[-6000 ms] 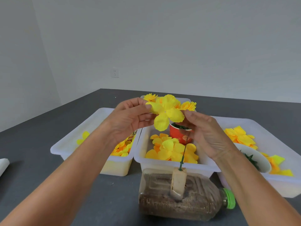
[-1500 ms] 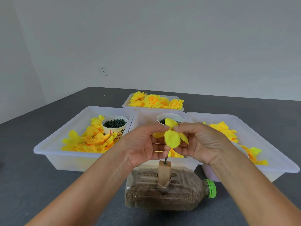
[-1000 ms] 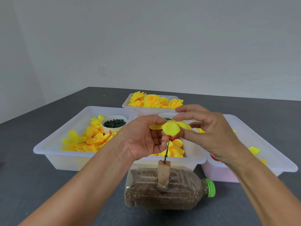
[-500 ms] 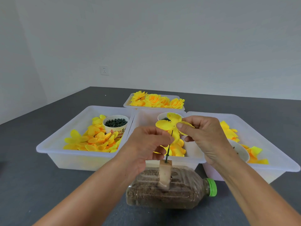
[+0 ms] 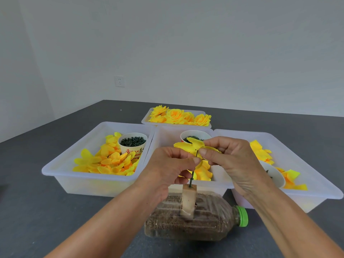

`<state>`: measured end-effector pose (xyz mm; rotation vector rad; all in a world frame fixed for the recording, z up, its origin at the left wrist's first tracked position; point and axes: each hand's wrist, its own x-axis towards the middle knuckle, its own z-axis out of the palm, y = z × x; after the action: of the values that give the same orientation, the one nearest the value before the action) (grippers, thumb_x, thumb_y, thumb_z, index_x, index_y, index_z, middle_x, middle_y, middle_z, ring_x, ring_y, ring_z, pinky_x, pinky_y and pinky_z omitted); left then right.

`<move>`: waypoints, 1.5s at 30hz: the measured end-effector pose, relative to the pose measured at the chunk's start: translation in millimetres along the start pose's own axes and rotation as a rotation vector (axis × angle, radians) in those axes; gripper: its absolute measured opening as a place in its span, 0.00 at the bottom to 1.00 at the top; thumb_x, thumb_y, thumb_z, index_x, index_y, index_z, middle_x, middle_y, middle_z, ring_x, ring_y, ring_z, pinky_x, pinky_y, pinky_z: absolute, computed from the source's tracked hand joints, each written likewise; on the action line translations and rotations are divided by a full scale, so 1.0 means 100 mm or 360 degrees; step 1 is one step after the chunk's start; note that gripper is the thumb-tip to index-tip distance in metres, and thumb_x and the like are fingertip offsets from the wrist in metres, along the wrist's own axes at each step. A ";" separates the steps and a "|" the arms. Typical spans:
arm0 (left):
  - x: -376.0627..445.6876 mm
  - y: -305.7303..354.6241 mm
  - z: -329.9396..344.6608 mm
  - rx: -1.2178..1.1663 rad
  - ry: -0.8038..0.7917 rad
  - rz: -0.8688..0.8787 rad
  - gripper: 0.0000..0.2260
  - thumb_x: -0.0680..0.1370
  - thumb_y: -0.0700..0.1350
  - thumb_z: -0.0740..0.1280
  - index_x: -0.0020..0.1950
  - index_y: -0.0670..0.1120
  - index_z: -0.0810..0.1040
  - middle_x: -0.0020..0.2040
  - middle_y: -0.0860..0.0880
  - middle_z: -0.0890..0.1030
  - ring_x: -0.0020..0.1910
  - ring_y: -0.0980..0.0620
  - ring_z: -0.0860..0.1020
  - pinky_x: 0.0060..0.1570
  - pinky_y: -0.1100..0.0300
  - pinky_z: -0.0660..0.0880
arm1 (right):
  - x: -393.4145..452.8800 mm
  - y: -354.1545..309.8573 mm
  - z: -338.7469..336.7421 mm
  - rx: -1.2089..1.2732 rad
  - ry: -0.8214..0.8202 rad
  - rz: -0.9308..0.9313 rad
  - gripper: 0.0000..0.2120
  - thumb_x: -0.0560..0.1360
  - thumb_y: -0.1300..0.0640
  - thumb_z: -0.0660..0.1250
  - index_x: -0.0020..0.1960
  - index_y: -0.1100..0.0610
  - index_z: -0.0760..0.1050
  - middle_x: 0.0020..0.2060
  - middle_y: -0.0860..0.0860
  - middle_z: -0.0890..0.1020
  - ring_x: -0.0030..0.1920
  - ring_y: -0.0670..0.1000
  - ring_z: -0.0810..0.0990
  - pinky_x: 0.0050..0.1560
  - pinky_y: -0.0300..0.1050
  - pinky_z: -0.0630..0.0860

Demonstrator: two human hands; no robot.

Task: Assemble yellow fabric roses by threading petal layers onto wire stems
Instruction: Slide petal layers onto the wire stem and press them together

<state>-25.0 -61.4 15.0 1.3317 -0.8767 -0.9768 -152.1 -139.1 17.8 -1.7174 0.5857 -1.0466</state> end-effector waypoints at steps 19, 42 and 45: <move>-0.01 0.01 0.00 0.0012 0.0012 -0.0012 0.07 0.70 0.36 0.73 0.33 0.42 0.79 0.26 0.49 0.78 0.22 0.56 0.73 0.25 0.65 0.73 | -0.03 0.01 -0.03 -0.0217 0.0007 -0.0342 0.13 0.67 0.65 0.73 0.38 0.46 0.81 0.34 0.43 0.85 0.36 0.43 0.82 0.40 0.34 0.77; 0.01 -0.16 -0.15 0.0799 0.0408 0.0520 0.09 0.65 0.42 0.76 0.41 0.48 0.78 0.36 0.53 0.79 0.31 0.55 0.76 0.31 0.63 0.73 | -0.10 0.22 -0.12 -0.1497 -0.0199 -0.1306 0.11 0.63 0.66 0.71 0.45 0.60 0.83 0.42 0.51 0.84 0.42 0.56 0.82 0.46 0.47 0.73; 0.01 -0.22 -0.26 0.1325 0.0470 0.1184 0.15 0.66 0.39 0.76 0.50 0.47 0.79 0.48 0.53 0.77 0.42 0.53 0.76 0.37 0.56 0.75 | -0.15 0.29 -0.08 -0.1460 -0.0198 -0.1315 0.10 0.63 0.67 0.71 0.44 0.61 0.83 0.42 0.52 0.84 0.42 0.57 0.82 0.44 0.49 0.74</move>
<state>-2.3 -52.4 -8.9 1.5661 -1.4687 0.2086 -164.3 -142.9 -13.6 -2.9624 0.2569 -1.3000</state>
